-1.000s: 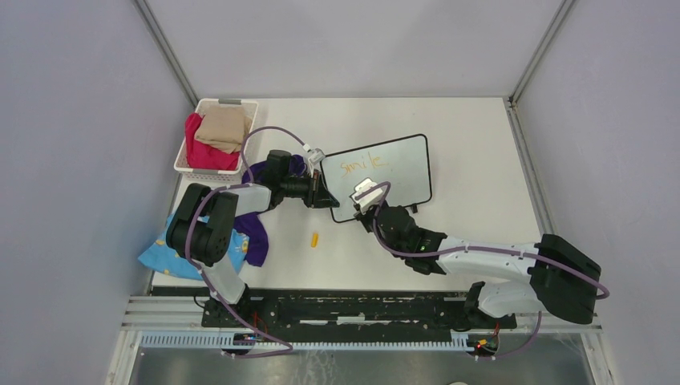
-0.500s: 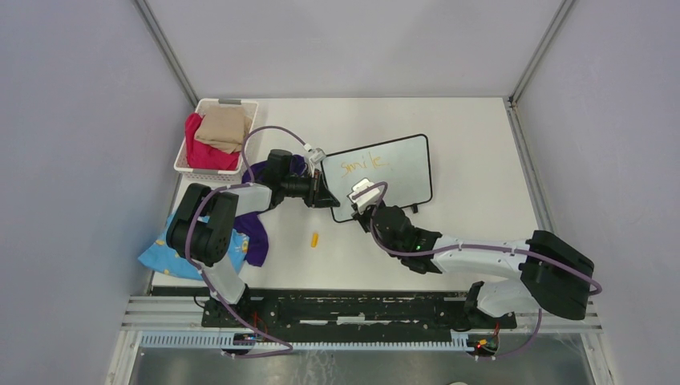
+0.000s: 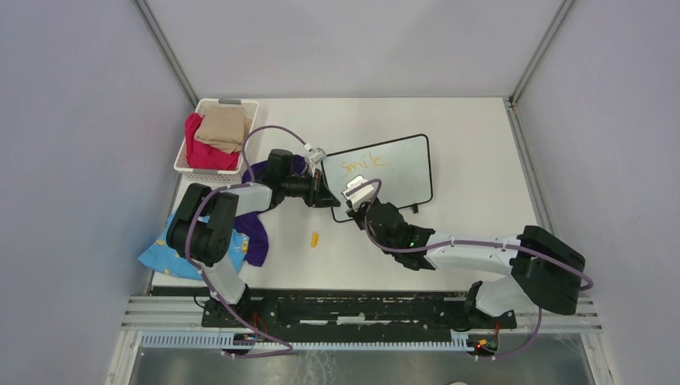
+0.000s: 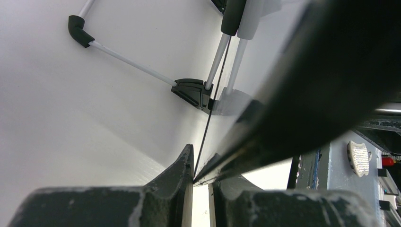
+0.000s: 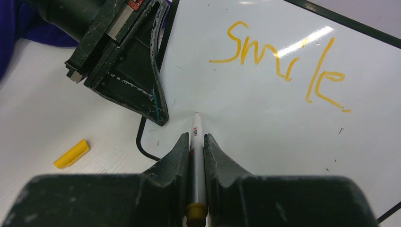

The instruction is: Write a sentence on the whiteboard

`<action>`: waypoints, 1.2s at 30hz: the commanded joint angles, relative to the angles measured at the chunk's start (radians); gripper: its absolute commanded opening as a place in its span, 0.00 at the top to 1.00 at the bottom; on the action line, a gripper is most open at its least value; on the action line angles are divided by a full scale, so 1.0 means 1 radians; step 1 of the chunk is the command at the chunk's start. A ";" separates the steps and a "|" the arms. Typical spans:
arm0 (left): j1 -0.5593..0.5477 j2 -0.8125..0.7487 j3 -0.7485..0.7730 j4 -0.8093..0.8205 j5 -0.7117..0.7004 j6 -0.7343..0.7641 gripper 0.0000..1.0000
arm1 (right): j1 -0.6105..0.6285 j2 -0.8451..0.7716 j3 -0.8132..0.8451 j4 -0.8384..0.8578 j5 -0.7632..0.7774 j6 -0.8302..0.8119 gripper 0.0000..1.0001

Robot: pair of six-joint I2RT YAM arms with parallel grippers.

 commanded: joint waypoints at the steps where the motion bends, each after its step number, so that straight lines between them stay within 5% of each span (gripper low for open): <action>1: -0.020 0.020 0.006 -0.073 -0.083 0.063 0.90 | 0.006 0.019 0.051 0.033 0.024 0.005 1.00; 36: -0.027 0.024 0.012 -0.093 -0.107 0.076 0.92 | -0.002 0.014 0.013 -0.087 0.048 0.014 1.00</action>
